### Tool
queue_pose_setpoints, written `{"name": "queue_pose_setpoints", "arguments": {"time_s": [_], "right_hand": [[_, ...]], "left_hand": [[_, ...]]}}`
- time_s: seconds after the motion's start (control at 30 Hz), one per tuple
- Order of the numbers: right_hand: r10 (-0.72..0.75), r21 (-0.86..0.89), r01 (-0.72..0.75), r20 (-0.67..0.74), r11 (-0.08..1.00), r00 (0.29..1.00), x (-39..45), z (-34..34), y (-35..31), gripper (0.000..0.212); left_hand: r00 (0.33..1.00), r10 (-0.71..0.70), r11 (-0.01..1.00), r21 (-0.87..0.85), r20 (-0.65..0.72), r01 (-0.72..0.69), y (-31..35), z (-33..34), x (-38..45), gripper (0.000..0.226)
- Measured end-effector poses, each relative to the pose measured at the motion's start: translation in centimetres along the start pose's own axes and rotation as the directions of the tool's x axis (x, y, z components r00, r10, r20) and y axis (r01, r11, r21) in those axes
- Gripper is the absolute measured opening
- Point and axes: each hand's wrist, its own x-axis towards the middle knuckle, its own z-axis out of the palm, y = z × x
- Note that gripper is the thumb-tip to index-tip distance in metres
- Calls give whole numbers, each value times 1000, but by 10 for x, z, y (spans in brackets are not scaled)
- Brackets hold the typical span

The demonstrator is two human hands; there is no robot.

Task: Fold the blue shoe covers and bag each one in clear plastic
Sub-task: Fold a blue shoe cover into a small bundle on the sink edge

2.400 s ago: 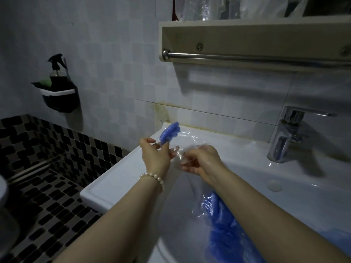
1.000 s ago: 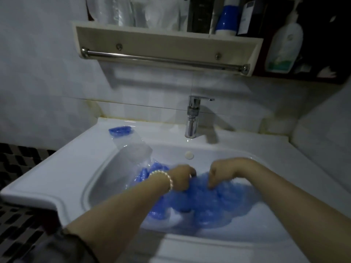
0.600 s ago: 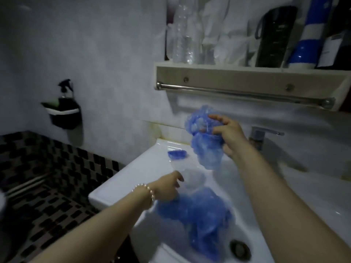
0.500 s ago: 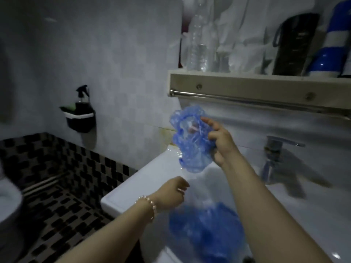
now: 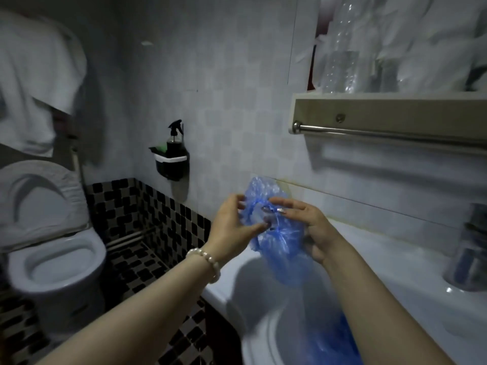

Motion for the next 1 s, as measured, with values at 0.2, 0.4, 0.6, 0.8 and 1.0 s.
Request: {"name": "queue_pose_setpoints", "arguments": {"time_s": [0.2, 0.4, 0.6, 0.8, 1.0], "right_hand": [[21, 49, -14, -134, 999, 991, -3, -24, -4, 47], [-35, -88, 14, -240, 996, 970, -2, -34, -1, 54], [-62, -416, -149, -452, 897, 890, 7, -26, 4, 21], [-379, -930, -93, -235, 355, 895, 0, -3, -1, 61], [-54, -957, -212, -227, 196, 973, -2, 8, 18, 99]], "left_hand": [[977, -199, 980, -44, -82, 196, -5, 17, -2, 35], [893, -409, 901, -239, -186, 363, 4, 6, 8, 18], [885, -465, 825, -348, 29, 445, 21, 8, 5, 19], [945, -323, 946, -32, -52, 321, 23, 11, 8, 30], [986, -117, 958, 248, -117, 143, 37, 8, 4, 31]]}}
